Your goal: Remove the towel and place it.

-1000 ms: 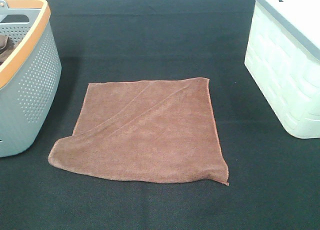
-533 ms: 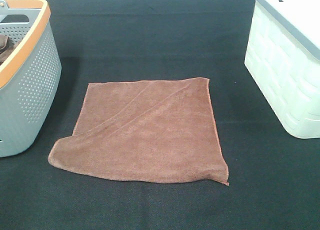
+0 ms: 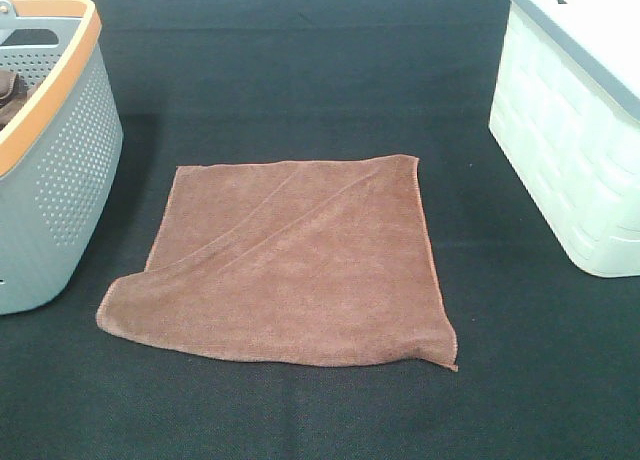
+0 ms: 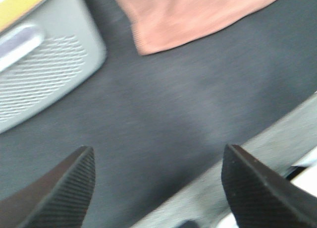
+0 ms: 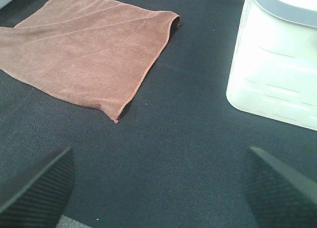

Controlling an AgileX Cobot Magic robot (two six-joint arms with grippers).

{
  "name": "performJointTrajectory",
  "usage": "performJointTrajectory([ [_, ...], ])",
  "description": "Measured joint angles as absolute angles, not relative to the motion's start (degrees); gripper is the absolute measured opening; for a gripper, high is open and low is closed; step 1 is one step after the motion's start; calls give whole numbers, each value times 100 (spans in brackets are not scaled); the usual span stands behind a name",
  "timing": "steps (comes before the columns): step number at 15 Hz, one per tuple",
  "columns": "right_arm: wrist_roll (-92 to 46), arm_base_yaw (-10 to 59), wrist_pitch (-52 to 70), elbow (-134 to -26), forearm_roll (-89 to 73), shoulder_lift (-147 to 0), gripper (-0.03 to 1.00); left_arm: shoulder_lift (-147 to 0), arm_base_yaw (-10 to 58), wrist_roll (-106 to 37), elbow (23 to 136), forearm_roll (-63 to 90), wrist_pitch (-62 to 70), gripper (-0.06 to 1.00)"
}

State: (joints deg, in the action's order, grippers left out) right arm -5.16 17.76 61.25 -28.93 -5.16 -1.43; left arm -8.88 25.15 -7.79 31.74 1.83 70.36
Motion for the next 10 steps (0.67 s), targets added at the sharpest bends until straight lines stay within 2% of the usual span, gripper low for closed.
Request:
performJointTrajectory([
  [3, -516, 1776, 6125, -2893, -516, -143, 86, -888, 2515, -1037, 3128, 372, 6933, 69],
  [6, -521, 1776, 6125, -2893, -516, -143, 86, -888, 2515, -1134, 2905, 556, 6188, 69],
  [10, -521, 1776, 6125, -2893, -516, -143, 86, -888, 2515, -1140, 2876, 561, 6102, 69],
])
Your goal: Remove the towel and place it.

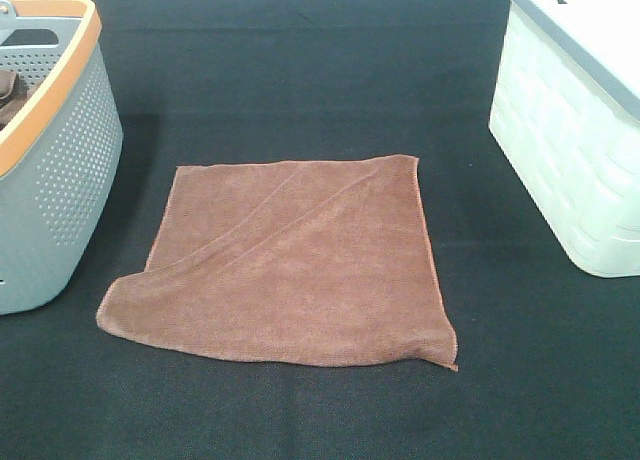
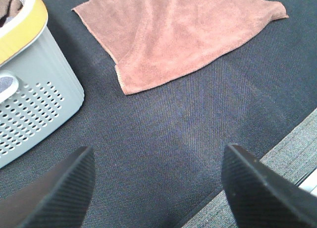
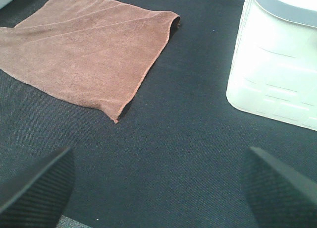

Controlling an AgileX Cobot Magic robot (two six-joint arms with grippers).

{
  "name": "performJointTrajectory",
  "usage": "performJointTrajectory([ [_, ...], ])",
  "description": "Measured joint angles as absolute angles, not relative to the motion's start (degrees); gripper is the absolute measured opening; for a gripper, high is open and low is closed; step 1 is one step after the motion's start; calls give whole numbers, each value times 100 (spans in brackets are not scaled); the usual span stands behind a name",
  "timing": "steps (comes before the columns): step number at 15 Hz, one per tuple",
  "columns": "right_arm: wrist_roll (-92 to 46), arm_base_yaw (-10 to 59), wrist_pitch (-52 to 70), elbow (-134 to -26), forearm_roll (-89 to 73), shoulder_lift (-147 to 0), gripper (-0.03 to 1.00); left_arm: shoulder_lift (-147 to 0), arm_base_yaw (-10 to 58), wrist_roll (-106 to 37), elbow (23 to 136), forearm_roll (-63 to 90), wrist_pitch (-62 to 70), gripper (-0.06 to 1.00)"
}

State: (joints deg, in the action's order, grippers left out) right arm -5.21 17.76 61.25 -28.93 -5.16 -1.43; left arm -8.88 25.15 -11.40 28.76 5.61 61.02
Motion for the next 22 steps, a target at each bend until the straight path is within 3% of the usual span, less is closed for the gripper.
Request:
performJointTrajectory([
  [7, -521, 1702, 6125, -2893, -516, -143, 86, -888, 2475, -1140, 2876, 561, 6091, 69],
  [13, -521, -17, 6113, -2893, -521, -97, 86, -619, 11, -1157, 2876, 561, 6056, 69],
  [22, -521, -86, 6108, -2876, -521, 34, 86, 23, -92, -1157, 2876, 521, 6050, 69],
])
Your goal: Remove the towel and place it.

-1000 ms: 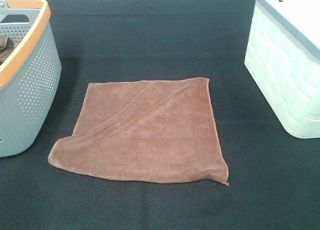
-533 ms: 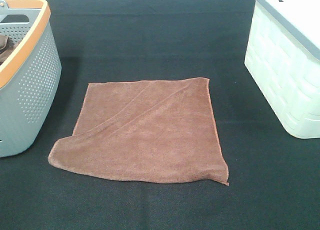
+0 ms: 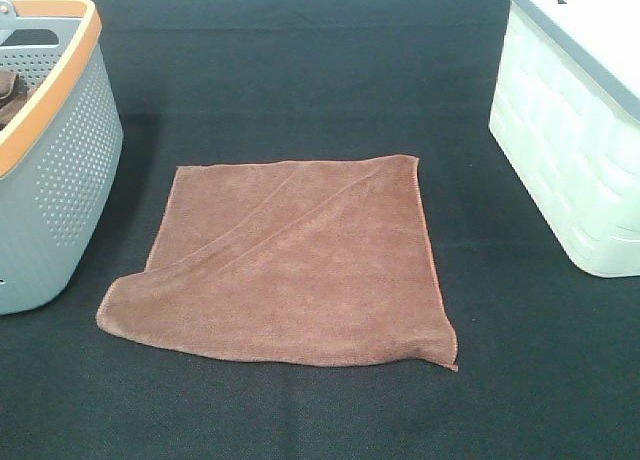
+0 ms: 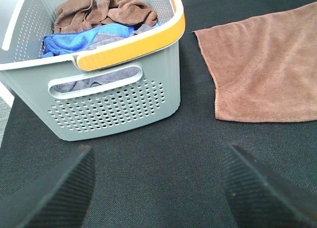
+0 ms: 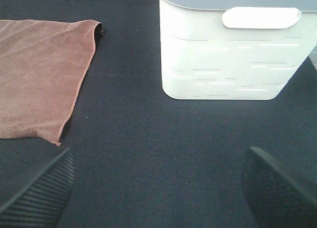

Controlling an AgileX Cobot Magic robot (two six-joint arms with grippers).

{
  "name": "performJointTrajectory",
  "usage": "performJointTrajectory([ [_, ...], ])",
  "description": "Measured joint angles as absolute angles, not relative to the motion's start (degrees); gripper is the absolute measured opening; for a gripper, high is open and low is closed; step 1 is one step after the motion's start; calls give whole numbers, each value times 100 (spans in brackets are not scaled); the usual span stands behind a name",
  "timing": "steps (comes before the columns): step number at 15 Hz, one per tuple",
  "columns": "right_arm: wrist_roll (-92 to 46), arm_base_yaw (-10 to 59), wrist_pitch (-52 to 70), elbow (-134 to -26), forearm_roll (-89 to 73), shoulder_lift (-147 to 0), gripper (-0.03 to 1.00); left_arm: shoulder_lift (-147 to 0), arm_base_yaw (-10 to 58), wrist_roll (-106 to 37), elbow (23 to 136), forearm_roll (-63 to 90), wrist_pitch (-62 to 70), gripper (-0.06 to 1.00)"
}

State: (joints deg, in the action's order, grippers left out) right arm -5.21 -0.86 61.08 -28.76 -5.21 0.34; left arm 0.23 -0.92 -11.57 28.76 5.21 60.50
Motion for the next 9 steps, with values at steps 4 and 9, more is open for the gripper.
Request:
performJointTrajectory([
  [4, -521, -86, 6108, -2876, -533, 34, 86, 23, 57, -1157, 2876, 516, 6050, 69],
  [9, -521, -86, 6108, -2876, -533, 34, 86, 23, 63, -1157, 2876, 516, 6050, 69],
])
